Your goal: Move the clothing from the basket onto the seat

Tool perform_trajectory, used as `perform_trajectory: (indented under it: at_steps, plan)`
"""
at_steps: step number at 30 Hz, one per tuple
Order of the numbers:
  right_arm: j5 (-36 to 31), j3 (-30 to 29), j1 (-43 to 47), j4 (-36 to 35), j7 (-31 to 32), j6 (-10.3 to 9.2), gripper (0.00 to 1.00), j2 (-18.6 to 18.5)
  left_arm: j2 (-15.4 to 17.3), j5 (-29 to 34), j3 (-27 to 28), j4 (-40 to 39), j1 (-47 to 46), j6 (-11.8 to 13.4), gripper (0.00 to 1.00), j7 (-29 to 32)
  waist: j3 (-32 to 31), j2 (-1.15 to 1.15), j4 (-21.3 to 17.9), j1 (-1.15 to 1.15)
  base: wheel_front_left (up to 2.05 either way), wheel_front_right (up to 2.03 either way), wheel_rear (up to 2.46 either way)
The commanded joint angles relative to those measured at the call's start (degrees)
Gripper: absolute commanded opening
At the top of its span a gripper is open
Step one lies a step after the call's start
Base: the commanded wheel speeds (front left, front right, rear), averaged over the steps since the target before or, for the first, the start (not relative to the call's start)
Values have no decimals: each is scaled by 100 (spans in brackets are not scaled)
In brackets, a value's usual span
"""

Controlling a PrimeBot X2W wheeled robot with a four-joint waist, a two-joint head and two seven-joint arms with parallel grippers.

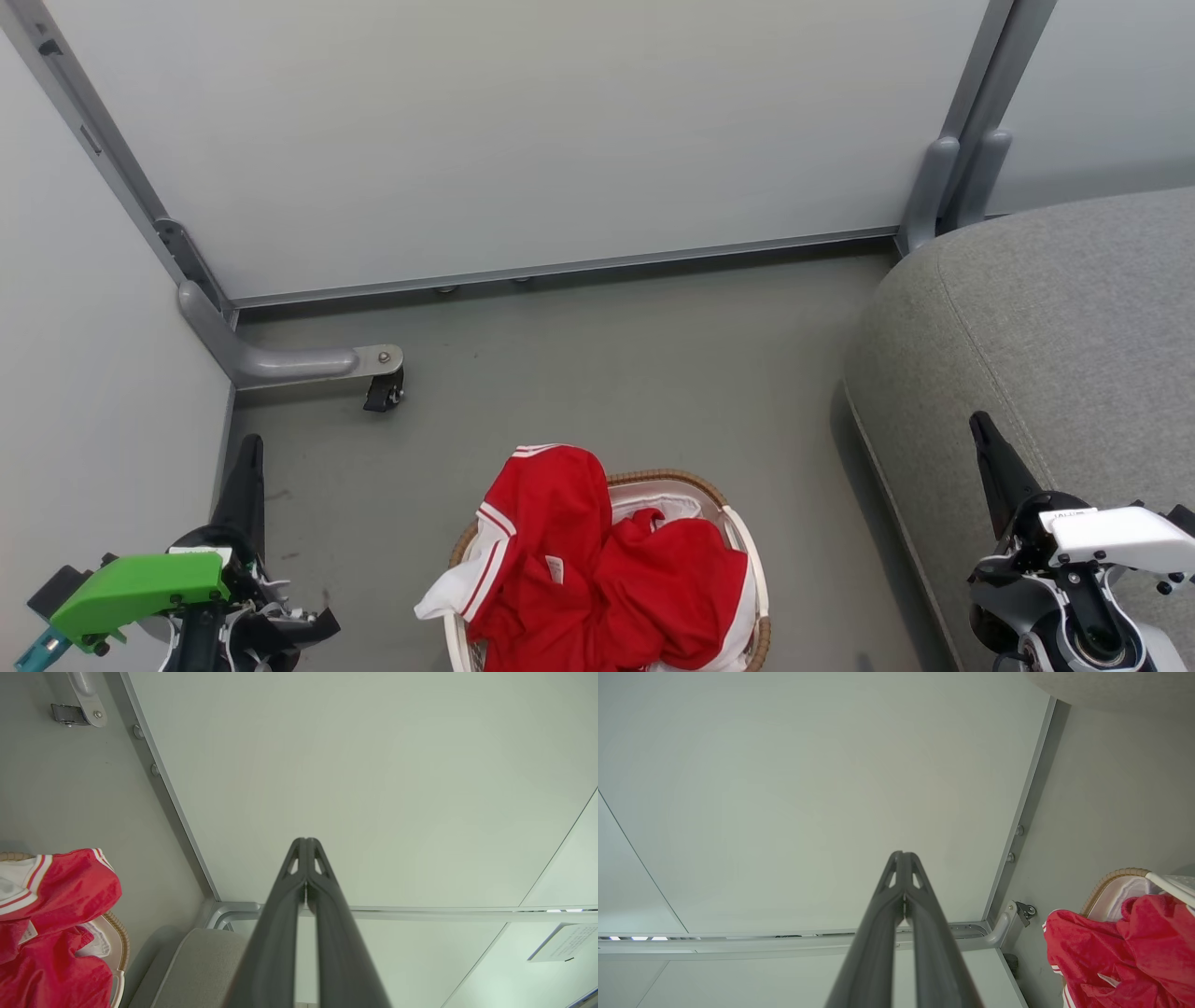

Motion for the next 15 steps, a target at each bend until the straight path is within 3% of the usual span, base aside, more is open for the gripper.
perform_trajectory:
  at_steps: [1, 6, 7, 15]
  plan:
    - [18, -9, 64, -10, 9, -2, 0, -35, 9, -17, 9, -5, -65, 9, 0, 20, 0, 0, 0, 0, 0, 0, 0]
    - [18, -9, 64, -10, 10, -2, 0, -35, 9, -17, 9, -3, -65, 9, 0, 20, 0, 0, 0, 0, 0, 0, 0]
    - [0, 0, 0, 0, 1, 0, 100, 0, 0, -1, 0, 0, 0, 0, 100, 0, 0, 0, 0, 0, 0, 0, 0]
    - [-122, 92, 48, 80, -113, -1, 100, 14, 3, 94, -30, 171, 73, 0, 100, -119, 7, 0, -1, 0, 0, 0, 0]
